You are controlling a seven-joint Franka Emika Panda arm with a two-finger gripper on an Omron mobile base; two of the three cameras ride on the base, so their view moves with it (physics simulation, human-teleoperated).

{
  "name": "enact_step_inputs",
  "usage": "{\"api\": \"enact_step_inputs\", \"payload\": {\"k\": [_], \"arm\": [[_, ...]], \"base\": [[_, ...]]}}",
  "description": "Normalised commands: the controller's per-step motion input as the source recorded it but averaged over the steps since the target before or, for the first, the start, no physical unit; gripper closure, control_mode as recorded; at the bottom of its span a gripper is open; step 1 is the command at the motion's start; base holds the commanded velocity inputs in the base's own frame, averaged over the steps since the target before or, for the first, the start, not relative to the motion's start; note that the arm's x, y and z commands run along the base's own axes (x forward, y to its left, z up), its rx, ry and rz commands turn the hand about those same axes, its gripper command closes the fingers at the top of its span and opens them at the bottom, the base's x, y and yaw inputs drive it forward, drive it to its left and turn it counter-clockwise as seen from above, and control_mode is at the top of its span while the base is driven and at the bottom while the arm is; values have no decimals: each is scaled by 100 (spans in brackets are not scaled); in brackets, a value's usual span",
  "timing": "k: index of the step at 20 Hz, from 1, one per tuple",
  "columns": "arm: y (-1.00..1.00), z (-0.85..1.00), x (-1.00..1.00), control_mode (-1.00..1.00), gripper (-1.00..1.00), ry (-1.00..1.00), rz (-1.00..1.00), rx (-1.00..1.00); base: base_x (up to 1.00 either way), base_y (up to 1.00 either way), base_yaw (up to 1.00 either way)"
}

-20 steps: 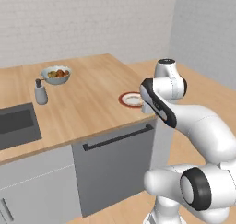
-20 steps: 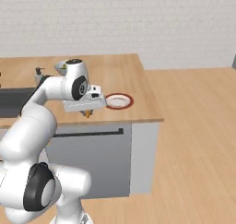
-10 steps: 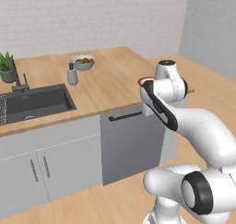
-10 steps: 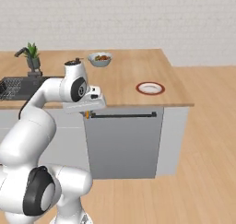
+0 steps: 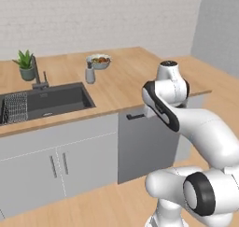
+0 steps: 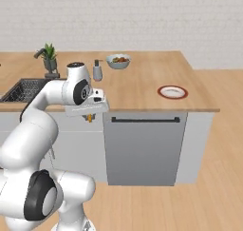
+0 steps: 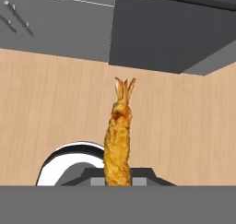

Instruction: Pick up the knife from the drawer and place it on the cutting board. Then place the meat from the plate to the cutting board.

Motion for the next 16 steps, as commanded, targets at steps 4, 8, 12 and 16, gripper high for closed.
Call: {"api": "enact_step_inputs", "payload": {"k": [4, 8, 12, 16], "arm": [[0, 0, 0, 100, 100, 0, 0, 0], [0, 0, 0, 100, 100, 0, 0, 0], [0, 0, 0, 100, 100, 0, 0, 0], [0, 0, 0, 100, 100, 0, 0, 0]], "base": [[0, 100, 1], [0, 100, 10], [-16, 100, 10], [-21, 100, 9]]}}
